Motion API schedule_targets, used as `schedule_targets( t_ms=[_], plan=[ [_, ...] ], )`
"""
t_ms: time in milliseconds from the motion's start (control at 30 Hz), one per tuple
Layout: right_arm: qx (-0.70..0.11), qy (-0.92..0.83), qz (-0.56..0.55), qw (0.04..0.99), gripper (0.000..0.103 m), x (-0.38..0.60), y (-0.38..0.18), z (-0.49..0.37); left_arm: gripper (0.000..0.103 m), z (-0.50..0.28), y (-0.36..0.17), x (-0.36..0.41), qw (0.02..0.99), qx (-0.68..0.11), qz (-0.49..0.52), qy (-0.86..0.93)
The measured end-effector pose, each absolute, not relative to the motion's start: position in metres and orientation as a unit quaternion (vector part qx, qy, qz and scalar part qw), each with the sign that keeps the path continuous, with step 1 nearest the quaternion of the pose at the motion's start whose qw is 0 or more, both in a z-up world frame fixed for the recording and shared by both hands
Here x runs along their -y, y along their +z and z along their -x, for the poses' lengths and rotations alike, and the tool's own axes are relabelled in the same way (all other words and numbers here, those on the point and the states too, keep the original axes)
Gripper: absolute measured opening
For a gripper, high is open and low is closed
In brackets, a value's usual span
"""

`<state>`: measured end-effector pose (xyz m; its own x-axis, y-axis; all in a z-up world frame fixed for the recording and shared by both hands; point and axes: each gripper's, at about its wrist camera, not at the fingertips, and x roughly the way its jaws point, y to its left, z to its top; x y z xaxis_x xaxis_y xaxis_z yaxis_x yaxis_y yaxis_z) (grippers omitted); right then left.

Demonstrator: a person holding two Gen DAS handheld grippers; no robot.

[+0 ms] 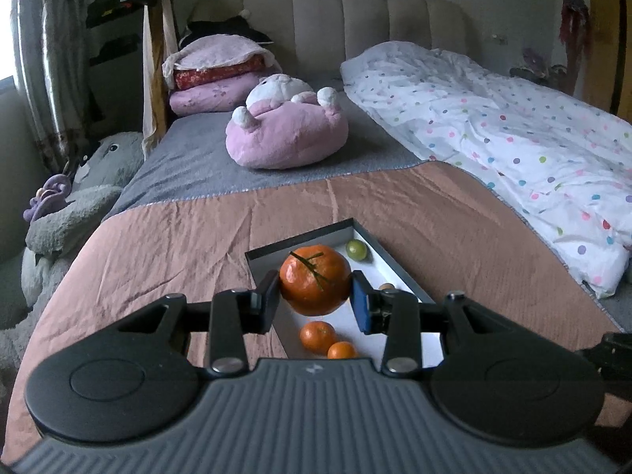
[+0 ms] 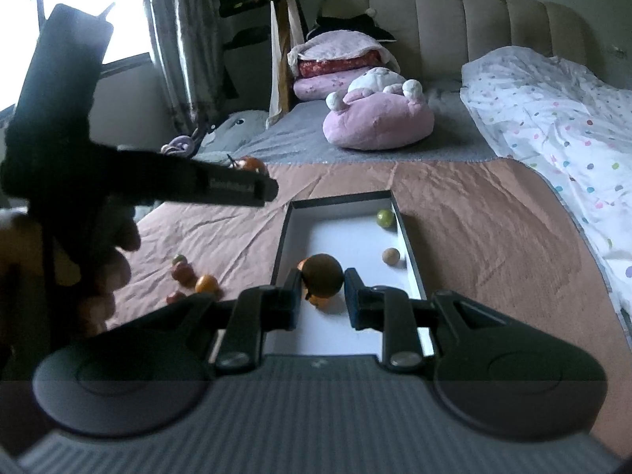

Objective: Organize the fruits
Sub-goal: 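Carry the held tangerine and kiwi over the white box with both tools, then open the left tool to drop the tangerine into the box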

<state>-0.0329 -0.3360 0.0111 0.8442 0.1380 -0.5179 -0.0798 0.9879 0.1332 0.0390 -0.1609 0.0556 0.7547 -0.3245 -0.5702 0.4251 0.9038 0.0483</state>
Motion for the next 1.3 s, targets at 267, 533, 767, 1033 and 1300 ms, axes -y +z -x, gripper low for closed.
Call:
schedule_targets(
  t_ms=[267,533,767,1033,1300],
  plan=[
    [-0.284,0.057,-0.046,0.956,0.026,0.330,0.010,0.021,0.044,-0.059,0.050,0.160,0.930,-0.295,-0.081,-0.203],
    [-0.299,0.060,-0.035,0.952,0.026,0.330,0.007,0.011,0.044,-0.078,0.039,0.171,0.926,-0.304,-0.075,-0.212],
    [-0.313,0.067,-0.027,0.947,0.026,0.329,0.003,0.005,0.044,-0.091,0.022,0.184,0.921,-0.318,-0.074,-0.214],
    [-0.326,0.066,-0.033,0.943,0.026,0.332,-0.006,0.007,0.044,-0.099,0.001,0.198,0.915,-0.330,-0.086,-0.216],
    [-0.331,0.061,-0.038,0.941,0.026,0.333,-0.011,0.005,0.044,-0.104,-0.017,0.201,0.911,-0.342,-0.088,-0.214]
  ],
)
